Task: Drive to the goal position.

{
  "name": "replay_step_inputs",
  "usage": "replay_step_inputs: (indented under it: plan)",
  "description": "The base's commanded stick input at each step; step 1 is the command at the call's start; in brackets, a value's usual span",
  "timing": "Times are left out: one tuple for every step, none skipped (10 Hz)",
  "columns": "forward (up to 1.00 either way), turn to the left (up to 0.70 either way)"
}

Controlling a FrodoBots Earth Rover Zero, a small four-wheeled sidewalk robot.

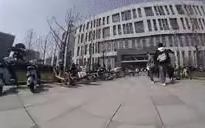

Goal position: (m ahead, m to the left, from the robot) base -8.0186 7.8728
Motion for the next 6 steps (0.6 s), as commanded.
replay_step_inputs:
  plan:
    - [0.00, 1.00]
    - [0.00, 1.00]
    - [0.00, 1.00]
    - [0.00, 1.00]
    - [0.00, 1.00]
    - [0.00, 1.00]
